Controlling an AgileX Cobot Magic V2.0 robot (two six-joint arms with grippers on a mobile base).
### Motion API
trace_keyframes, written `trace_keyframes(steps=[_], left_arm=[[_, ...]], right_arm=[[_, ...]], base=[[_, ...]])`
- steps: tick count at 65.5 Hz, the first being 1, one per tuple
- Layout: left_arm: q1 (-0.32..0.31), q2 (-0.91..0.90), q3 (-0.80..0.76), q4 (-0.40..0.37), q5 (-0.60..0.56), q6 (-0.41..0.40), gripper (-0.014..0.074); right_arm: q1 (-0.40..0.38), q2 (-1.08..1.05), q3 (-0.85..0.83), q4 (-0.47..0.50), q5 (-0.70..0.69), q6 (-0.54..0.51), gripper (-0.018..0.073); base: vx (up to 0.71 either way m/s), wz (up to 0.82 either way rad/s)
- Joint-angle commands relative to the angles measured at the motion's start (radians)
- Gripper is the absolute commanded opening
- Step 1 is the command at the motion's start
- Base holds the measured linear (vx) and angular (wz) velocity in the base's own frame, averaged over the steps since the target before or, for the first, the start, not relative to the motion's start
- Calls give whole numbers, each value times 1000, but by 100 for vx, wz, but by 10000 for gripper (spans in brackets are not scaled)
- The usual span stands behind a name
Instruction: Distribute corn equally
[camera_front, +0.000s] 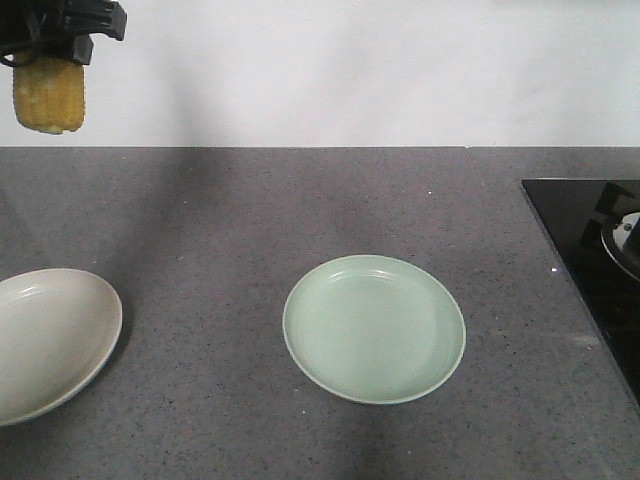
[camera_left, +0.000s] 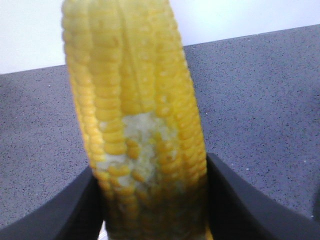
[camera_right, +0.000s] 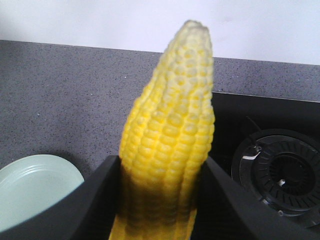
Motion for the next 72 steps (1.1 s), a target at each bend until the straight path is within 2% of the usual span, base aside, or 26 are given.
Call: trace_keyframes(steps=[1, 72], left_arm=[[1, -41, -23, 19, -33, -9, 111], [1, -41, -23, 19, -33, -9, 111]], right_arm=[[-5, -24, -26, 23, -61, -7, 172], [-5, -24, -26, 23, -61, -7, 172]], base=[[0, -1], [0, -1]])
